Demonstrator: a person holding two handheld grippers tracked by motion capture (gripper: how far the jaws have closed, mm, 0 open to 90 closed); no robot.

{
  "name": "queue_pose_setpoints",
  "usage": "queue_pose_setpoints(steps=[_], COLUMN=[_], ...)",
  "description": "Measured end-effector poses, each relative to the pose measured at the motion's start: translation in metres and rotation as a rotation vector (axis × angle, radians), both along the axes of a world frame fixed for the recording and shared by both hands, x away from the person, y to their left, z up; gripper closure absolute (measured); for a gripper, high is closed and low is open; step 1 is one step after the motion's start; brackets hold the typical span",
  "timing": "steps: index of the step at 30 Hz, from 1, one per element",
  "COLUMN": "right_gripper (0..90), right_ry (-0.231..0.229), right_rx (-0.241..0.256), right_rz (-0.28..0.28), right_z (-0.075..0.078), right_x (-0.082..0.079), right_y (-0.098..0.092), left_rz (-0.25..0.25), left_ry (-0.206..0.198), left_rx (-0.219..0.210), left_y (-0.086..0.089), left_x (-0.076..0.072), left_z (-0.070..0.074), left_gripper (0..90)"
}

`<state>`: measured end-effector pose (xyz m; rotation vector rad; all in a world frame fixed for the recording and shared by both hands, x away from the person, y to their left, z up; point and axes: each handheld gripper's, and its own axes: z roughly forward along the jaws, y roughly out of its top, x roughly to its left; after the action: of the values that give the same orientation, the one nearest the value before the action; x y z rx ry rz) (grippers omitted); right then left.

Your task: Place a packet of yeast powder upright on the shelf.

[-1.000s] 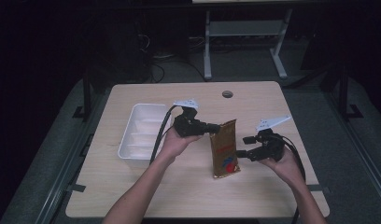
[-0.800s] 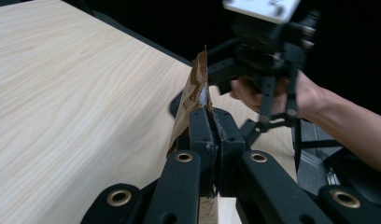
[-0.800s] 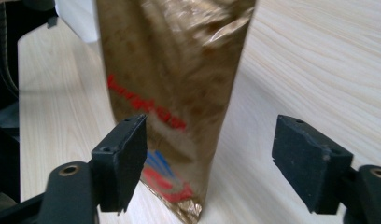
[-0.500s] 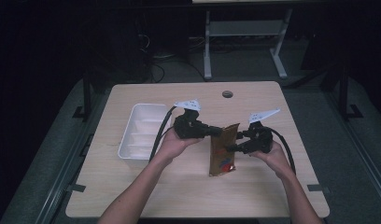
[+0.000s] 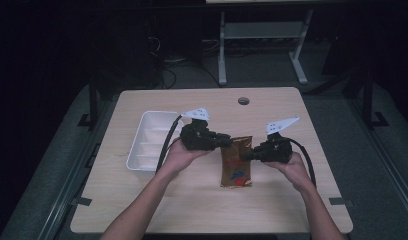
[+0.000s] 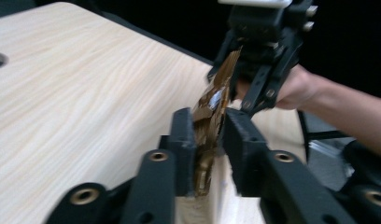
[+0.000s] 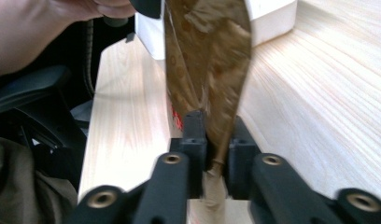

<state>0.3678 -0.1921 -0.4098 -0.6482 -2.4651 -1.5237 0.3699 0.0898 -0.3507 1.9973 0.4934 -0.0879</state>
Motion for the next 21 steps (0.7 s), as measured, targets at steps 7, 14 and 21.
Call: queue_pose_setpoints(steps=[7,14,21], right_gripper=[87.1,89.2,89.7], right_ry=[0.005,-0.025,-0.033], right_rx=[-0.042,-0.086,-0.101], right_rz=[-0.033,-0.127,-0.206], right_z=[0.007,0.020,0.030], right_x=[-0.001,-0.001,0.003], right_y=[-0.007,-0.021,-0.029], left_rz=[0.043,0.054,0.059], left_ry=[-0.100,-0.139,-0.149], left_rx=[0.061,0.089,0.117], left_y=[0.008,0.017,0.021], left_x=[-0.013,-0.025,-0.037], left_z=[0.009,0.005,-0.012], left_gripper=[53.3,50.2,48.2])
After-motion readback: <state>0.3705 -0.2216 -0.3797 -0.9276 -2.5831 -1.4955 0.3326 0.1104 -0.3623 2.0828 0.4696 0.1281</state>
